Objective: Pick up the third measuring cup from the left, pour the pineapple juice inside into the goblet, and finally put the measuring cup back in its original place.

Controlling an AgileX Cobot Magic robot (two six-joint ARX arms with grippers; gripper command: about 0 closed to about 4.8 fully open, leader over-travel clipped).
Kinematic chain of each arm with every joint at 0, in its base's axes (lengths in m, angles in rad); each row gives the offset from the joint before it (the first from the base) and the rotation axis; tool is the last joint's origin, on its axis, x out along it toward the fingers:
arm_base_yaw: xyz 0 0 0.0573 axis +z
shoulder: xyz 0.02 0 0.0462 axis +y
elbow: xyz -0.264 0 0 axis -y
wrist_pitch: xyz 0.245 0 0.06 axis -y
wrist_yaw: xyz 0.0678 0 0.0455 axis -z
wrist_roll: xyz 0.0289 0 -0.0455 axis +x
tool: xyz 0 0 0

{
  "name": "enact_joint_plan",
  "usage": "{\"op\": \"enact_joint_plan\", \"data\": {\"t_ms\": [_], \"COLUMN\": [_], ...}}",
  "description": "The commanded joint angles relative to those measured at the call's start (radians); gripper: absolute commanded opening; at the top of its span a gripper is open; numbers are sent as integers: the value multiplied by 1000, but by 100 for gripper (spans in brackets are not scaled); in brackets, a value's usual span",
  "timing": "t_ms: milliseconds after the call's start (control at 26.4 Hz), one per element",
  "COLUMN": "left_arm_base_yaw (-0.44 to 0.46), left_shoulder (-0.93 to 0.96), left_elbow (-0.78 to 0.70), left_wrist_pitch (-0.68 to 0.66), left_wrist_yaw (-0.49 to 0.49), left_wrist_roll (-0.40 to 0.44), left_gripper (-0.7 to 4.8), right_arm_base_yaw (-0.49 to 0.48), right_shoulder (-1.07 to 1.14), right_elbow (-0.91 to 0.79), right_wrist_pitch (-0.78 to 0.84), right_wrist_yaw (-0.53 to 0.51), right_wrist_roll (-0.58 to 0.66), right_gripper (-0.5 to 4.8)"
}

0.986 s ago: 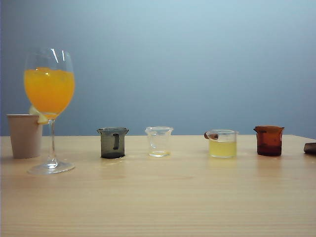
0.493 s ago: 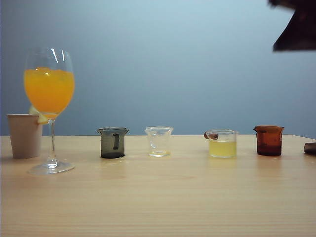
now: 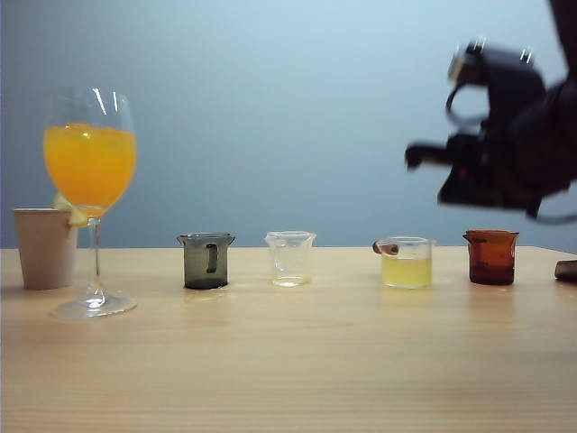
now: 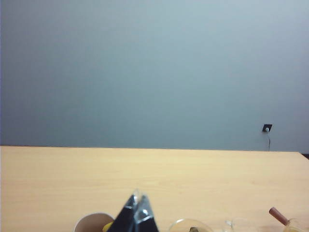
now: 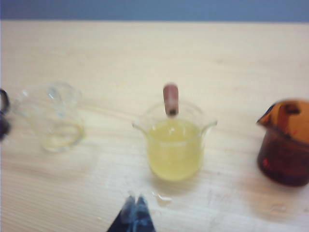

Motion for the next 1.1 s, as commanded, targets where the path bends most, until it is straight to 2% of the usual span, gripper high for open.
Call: {"op": "enact_joint_plan", "data": {"t_ms": [38,265,379,455,607,720,834,872,910,986,1100], "left_arm_base_yaw": [1,0,-8,-94,-273,-395,-472,-484,-494,-500,-500], "left_shoulder": [24,85,139,192,227,236,241,243,246,248,248], "left_elbow": [5,5,5,5,5,5,5,5,5,5,5], "left_wrist_pitch": [18,20,69,146,167,158,132,121,112,66,-29], "left_wrist_yaw": [32,61,161,167,0,-109,-183,-198,-208,-206,-180], "left_wrist_roll": [-4,4,4,4,17,80,130,140,143,142,127], "left_gripper": [-5,-5,-5,-5,-5,-5,-5,-5,-5,-5,-5], "right_arm_base_yaw": [0,-3,-3,-3,-3,-3,-3,-3,-3,-3,-3], "right_shoulder": [132,279,332,371,393,405,407,407,407,407,407], "right_elbow": [3,39,79,111,123,129,129,129,130,134,134], "right_wrist_pitch": [156,250,251,251,252,251,250,250,250,249,249], "right_wrist_yaw": [2,16,75,113,113,113,109,108,108,109,110], "right_wrist_roll": [3,2,3,3,5,5,5,5,5,4,3], "right_gripper": [-5,-5,-5,-5,-5,-5,-4,6,38,149,143]}}
